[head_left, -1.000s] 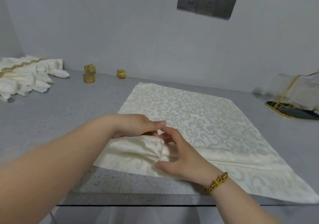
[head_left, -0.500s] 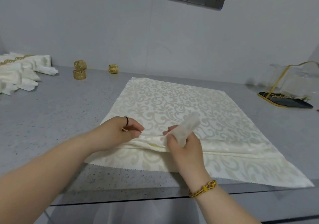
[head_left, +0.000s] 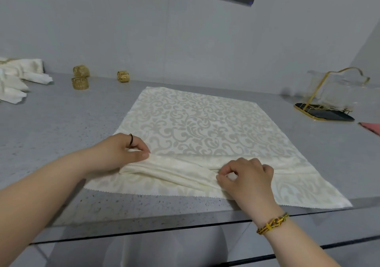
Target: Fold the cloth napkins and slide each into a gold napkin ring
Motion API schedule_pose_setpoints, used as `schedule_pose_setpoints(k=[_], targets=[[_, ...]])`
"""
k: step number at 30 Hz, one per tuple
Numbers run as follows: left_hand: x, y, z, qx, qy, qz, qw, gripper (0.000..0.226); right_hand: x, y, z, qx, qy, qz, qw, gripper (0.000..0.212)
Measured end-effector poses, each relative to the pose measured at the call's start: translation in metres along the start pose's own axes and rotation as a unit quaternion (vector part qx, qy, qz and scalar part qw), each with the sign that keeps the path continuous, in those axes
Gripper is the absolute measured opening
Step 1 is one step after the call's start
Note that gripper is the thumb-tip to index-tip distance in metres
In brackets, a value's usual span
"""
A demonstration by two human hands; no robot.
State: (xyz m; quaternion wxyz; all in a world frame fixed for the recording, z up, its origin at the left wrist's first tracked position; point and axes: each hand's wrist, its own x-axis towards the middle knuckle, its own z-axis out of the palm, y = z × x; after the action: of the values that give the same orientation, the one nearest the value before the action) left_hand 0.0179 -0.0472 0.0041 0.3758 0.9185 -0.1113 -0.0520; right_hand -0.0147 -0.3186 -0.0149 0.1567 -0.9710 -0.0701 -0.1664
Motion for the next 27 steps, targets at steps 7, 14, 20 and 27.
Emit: schedule_pose_setpoints(k=[7, 14, 20, 27], targets=[[0.001, 0.012, 0.005, 0.193, 0.062, 0.085, 0.976, 0.033, 0.013, -0.005, 0.004, -0.118, 0.055, -0.104, 0.986, 0.033], [0.002, 0.045, 0.071, 0.246, 0.016, 0.168, 0.954, 0.044, 0.014, -0.007, -0.001, -0.065, -0.047, -0.099, 0.992, 0.046], [0.011, 0.043, 0.077, 0.263, 0.028, 0.196, 0.944, 0.044, 0.042, 0.005, -0.028, 0.190, -0.169, -0.011, 0.967, 0.015], [0.009, 0.039, 0.077, 0.311, 0.020, 0.229, 0.922, 0.056, 0.102, -0.021, -0.025, 0.034, -0.410, -0.062, 0.909, 0.015]])
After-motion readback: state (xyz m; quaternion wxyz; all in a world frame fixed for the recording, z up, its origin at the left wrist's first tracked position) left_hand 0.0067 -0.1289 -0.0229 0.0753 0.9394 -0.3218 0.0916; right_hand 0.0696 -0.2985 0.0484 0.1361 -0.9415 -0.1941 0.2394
